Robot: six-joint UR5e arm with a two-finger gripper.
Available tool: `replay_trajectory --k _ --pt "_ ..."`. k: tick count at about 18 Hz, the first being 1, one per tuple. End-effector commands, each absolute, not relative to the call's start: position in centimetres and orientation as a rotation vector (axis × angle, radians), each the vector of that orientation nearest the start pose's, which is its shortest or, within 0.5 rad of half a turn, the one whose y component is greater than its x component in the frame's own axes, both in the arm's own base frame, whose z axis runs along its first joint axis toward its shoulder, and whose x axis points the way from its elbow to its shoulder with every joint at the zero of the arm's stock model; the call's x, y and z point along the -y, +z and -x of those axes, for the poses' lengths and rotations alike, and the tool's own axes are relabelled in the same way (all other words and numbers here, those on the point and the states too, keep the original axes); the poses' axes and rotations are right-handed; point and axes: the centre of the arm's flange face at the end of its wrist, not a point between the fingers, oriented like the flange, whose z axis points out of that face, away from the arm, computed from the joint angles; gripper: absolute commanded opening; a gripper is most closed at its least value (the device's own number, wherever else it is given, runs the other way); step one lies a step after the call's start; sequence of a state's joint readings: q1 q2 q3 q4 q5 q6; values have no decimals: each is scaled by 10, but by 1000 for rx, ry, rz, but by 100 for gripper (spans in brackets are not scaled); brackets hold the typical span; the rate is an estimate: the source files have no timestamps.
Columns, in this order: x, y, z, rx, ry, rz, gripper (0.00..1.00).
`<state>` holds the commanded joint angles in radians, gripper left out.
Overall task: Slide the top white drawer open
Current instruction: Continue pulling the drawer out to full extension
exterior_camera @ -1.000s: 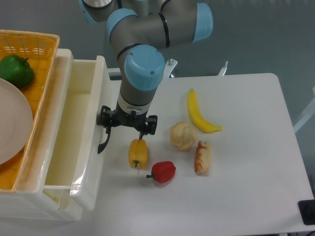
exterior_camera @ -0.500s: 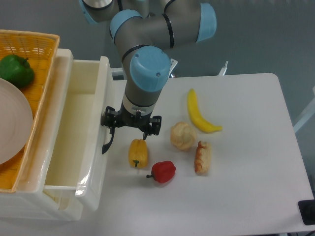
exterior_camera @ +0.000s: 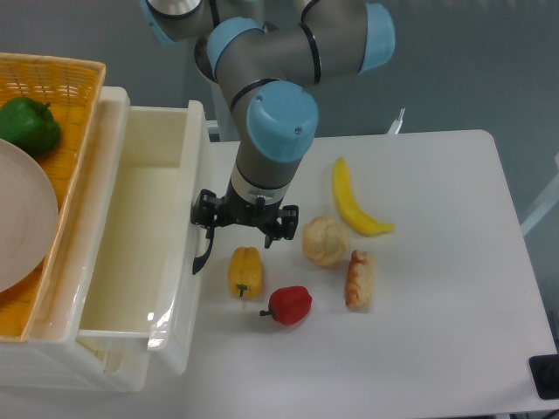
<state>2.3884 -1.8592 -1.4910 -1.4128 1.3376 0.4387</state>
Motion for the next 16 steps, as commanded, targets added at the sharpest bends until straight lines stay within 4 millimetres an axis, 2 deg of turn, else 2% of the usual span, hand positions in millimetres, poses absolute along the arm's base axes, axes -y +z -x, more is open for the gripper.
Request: replay_trajectory --k 5,16 --pt "-524 386 331 581 -332 2971 100" --pt "-513 387 350 598 -332 2958 100"
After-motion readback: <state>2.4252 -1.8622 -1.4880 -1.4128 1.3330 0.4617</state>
